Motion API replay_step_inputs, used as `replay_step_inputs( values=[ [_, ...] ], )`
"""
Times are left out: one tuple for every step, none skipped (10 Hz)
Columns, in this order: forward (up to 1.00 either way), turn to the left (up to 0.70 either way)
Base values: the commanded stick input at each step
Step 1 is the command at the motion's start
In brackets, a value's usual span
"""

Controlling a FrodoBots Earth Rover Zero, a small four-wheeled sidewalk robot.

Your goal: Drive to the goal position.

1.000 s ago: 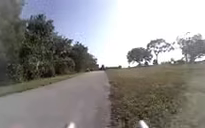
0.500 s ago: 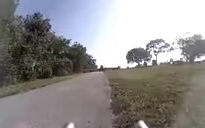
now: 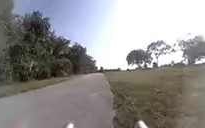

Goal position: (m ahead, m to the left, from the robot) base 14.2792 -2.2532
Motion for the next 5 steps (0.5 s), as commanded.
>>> replay_step_inputs(
  values=[
    [1.0,0.0],
    [1.0,0.0],
    [1.0,0.0],
    [1.0,0.0],
    [1.0,0.0]
  ],
)
